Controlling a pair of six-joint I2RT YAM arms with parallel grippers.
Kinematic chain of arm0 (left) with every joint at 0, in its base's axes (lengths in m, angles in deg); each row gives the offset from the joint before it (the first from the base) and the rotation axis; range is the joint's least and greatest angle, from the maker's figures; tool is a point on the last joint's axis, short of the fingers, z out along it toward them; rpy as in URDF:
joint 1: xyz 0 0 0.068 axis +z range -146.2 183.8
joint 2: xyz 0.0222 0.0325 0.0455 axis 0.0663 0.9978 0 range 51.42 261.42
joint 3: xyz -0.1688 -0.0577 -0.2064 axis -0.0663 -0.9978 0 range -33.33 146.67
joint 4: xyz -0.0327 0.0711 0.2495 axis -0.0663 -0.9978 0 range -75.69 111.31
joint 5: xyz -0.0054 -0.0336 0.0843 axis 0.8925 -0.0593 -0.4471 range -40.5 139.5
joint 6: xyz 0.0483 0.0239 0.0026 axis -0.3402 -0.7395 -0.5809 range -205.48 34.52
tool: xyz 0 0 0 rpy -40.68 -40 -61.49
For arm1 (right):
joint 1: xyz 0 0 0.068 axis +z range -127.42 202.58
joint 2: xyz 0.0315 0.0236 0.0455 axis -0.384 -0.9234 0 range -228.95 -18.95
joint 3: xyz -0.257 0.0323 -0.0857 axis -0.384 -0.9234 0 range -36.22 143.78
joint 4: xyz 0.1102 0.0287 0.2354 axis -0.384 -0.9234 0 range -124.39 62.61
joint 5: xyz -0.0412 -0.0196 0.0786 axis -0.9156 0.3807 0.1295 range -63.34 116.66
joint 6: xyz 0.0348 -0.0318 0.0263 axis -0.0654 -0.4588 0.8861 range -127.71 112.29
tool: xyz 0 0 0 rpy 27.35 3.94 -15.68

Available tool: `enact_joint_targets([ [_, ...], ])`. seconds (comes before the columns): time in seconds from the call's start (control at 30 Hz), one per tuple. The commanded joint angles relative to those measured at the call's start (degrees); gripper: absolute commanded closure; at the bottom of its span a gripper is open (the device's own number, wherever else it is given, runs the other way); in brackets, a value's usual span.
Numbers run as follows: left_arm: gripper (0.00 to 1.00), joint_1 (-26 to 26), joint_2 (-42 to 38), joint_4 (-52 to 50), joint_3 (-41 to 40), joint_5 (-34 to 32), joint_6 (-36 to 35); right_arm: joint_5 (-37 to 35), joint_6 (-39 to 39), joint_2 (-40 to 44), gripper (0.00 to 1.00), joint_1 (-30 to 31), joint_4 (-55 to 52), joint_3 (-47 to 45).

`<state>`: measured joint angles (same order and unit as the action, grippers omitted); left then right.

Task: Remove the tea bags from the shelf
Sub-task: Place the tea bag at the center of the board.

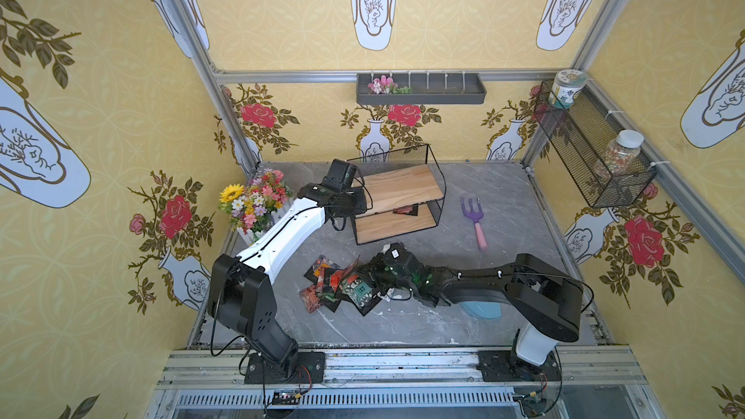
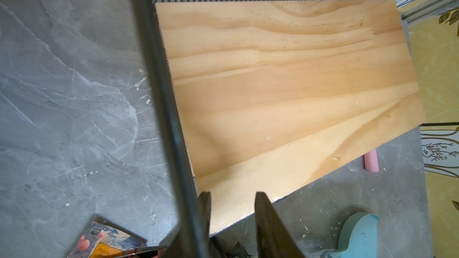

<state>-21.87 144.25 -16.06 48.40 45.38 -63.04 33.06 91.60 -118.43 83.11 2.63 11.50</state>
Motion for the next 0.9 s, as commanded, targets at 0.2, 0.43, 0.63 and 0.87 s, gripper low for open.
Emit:
enact_joint_targets([
  [0.2, 0.65, 0.0, 0.7, 0.3, 0.4, 0.3, -0.7, -0.9, 2.3, 4.9, 0.85, 0.9, -7.5, -5.2],
  [0.43, 0.65, 0.0, 0.8, 0.3, 0.5, 0.1, -0.9, -3.1, 0.0, 12.3, 0.52, -2.6, -16.8, -6.0],
  [0.63, 0.65, -0.1, 0.9, 0.3, 0.7, 0.4, -0.9, -3.9, -2.5, 17.2, 0.49, -9.0, -21.9, -5.5],
  [0.87, 0.65, 0.0, 0.8, 0.4, 0.3, 0.1, -0.9, -19.3, -3.0, 15.0, 0.96, -15.8, -15.1, -6.2],
])
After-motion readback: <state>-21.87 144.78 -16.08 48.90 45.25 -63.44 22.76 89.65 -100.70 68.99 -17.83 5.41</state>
